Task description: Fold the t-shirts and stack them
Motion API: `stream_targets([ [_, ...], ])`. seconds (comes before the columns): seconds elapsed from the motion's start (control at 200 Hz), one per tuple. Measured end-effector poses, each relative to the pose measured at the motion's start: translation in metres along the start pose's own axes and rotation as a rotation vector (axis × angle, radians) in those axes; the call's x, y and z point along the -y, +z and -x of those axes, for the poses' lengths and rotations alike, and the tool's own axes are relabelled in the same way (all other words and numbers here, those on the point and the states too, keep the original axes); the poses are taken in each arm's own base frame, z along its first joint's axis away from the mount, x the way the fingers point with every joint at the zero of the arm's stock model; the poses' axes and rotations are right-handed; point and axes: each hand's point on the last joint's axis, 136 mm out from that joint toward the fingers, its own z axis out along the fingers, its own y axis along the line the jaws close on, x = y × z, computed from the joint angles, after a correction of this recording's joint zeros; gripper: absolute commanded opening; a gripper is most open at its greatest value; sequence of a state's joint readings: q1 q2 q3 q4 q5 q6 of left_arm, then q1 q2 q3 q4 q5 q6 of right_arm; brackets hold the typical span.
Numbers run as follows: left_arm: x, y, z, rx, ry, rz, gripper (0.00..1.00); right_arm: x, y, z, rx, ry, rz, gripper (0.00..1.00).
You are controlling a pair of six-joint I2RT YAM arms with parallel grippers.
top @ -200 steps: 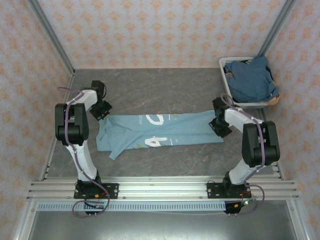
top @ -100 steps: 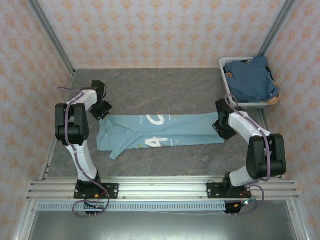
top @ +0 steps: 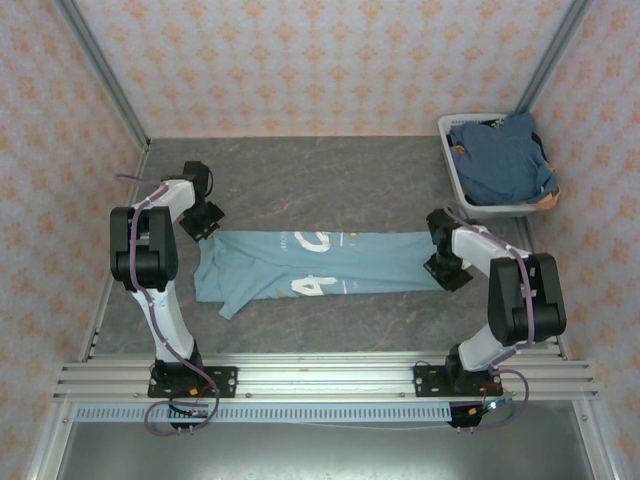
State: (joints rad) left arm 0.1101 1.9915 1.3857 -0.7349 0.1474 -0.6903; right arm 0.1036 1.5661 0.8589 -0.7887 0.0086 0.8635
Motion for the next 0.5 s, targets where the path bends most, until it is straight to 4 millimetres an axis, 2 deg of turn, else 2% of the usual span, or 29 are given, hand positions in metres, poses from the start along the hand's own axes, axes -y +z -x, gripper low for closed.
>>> stream_targets([
  [0.135, 0.005, 0.000, -0.001, -0.007, 0.009, -0.009, 0.00, -0.007, -0.001, 0.009, 0.011, -0.004, 0.001, 0.00],
  [0.37, 0.035, 0.001, 0.005, -0.010, 0.057, -0.040, 0.00, -0.016, -0.001, 0.031, 0.040, 0.001, -0.013, 0.00],
  [0.415, 0.035, 0.000, 0.003, -0.009, 0.064, -0.034, 0.10, -0.016, 0.000, 0.032, 0.039, -0.002, -0.015, 0.00],
  [0.48, 0.032, -0.001, 0.002, -0.003, 0.074, -0.013, 0.33, -0.016, -0.001, 0.033, 0.038, -0.007, -0.015, 0.14],
  [0.5, 0.031, -0.001, 0.002, -0.001, 0.069, -0.006, 0.38, -0.016, -0.001, 0.033, 0.038, -0.008, -0.015, 0.19],
])
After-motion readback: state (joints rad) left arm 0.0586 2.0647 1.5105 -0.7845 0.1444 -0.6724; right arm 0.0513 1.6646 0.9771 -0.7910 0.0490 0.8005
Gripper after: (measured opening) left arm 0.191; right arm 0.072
